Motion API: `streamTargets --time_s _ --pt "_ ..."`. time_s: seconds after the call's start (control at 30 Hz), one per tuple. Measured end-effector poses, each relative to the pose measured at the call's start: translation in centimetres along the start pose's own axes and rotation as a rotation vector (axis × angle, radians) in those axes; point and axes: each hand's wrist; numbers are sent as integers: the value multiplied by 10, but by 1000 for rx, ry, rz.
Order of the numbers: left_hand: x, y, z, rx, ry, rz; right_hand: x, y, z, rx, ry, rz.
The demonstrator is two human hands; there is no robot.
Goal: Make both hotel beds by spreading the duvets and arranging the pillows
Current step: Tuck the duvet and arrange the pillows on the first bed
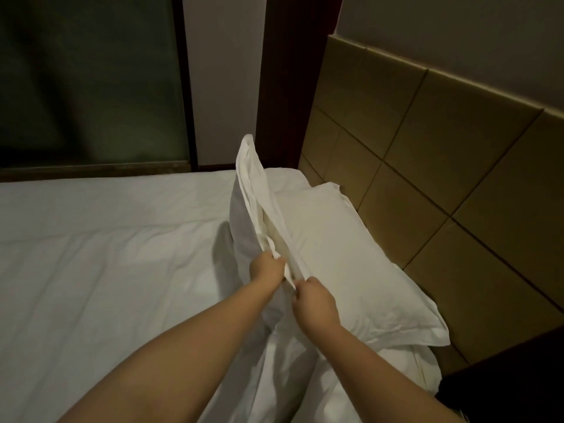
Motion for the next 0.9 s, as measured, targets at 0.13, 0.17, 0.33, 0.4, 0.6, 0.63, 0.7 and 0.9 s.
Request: streamTargets --time_s 0.13,0.17,0.33,0.4,0.6,0.63,0.7,0.9 --pt "-6 2 -10 -25 -65 -20 4 -2 -16 -53 66 27" --pt "-7 0 -11 -31 -68 -3 4 -3 -19 -57 88 13" --pt "-14 -14 -13 -54 -90 85 -4 -14 -24 -85 93 -40" --pt "-16 -19 -14 -63 -108 138 -7 -21 -26 -98 107 -37" --pt "-29 -25 -5 -77 -117 38 -17 -26 -25 -126 -24 29" --pt "-36 -26 0 -85 -138 31 -18 -23 -20 -126 -66 40" --pt "-57 -33 11 -97 -206 69 -26 -12 -7 -125 -136 72" --pt "-111 -75 30 -51 -280 85 -70 19 26 -111 -229 195"
Point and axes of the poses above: each hand's wrist, its own z-axis towards the middle knuckle, its own y-axis out of the back of the hand, x = y × z, and after that the axes turned 5 degrees about z, right-handed
